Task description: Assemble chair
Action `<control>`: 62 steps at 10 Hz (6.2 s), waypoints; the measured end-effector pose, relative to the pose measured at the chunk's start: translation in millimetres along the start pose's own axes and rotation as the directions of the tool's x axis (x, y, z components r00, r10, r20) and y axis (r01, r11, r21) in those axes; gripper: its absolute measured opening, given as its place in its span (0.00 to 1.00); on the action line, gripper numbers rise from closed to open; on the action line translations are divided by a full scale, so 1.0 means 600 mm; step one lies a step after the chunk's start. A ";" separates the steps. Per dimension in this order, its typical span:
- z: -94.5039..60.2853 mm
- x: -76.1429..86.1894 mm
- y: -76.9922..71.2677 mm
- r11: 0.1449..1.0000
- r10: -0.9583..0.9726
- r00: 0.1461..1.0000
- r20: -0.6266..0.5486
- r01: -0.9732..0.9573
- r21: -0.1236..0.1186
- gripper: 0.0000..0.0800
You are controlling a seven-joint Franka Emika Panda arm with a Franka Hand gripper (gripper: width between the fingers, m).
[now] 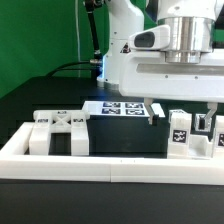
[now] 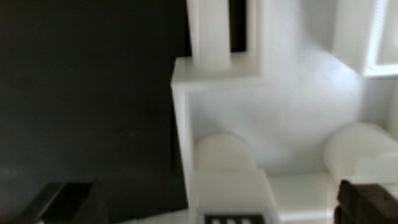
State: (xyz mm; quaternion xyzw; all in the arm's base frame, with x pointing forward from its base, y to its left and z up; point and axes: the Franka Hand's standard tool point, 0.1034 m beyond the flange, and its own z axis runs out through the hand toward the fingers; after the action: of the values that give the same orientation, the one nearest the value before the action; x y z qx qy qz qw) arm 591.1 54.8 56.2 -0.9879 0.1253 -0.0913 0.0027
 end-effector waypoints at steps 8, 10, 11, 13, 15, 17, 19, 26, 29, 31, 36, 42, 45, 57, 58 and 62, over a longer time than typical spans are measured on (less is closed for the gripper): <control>0.062 -0.039 0.001 1.000 -0.003 1.000 -0.016 0.003 -0.013 0.81; 0.069 -0.033 -0.002 1.000 -0.007 1.000 -0.018 0.006 -0.014 0.81; 0.067 -0.029 -0.004 1.000 -0.008 1.000 -0.020 0.007 -0.013 0.66; 0.067 -0.027 -0.003 1.000 -0.013 1.000 -0.022 0.012 -0.013 0.48; 0.067 -0.022 0.014 1.000 -0.002 1.000 -0.025 0.001 -0.025 0.09; 0.068 -0.024 0.018 1.000 -0.012 1.000 -0.021 0.011 -0.029 0.06; 0.067 -0.024 0.019 0.999 -0.024 1.000 -0.020 0.023 -0.029 0.06; -0.022 -0.009 0.038 0.996 -0.083 0.996 0.036 0.084 -0.012 0.04; -0.025 -0.011 0.041 0.997 -0.079 0.995 0.065 0.080 -0.015 0.04; -0.025 -0.023 0.046 0.996 -0.079 0.988 0.135 0.083 -0.020 0.04; -0.052 -0.042 0.081 0.984 -0.160 0.838 0.522 0.177 0.018 0.04; -0.044 -0.076 0.093 0.983 -0.107 0.536 0.837 0.184 0.008 0.04; -0.029 -0.094 0.103 0.982 -0.058 0.356 0.933 0.187 -0.010 0.04; -0.012 -0.100 0.125 0.983 -0.022 0.251 0.968 0.183 -0.025 0.81; -0.017 -0.096 0.127 0.982 -0.028 0.257 0.966 0.185 -0.020 0.81; -0.030 -0.078 0.139 0.985 -0.032 0.286 0.958 0.172 -0.018 0.81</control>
Offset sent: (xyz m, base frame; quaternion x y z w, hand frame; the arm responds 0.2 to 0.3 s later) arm 0.0000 0.0000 0.0000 0.0000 0.0000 0.0000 1.0000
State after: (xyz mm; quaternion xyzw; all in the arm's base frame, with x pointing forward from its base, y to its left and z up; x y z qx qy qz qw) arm 522.5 -14.1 63.0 -0.8523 0.0409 0.5212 0.0128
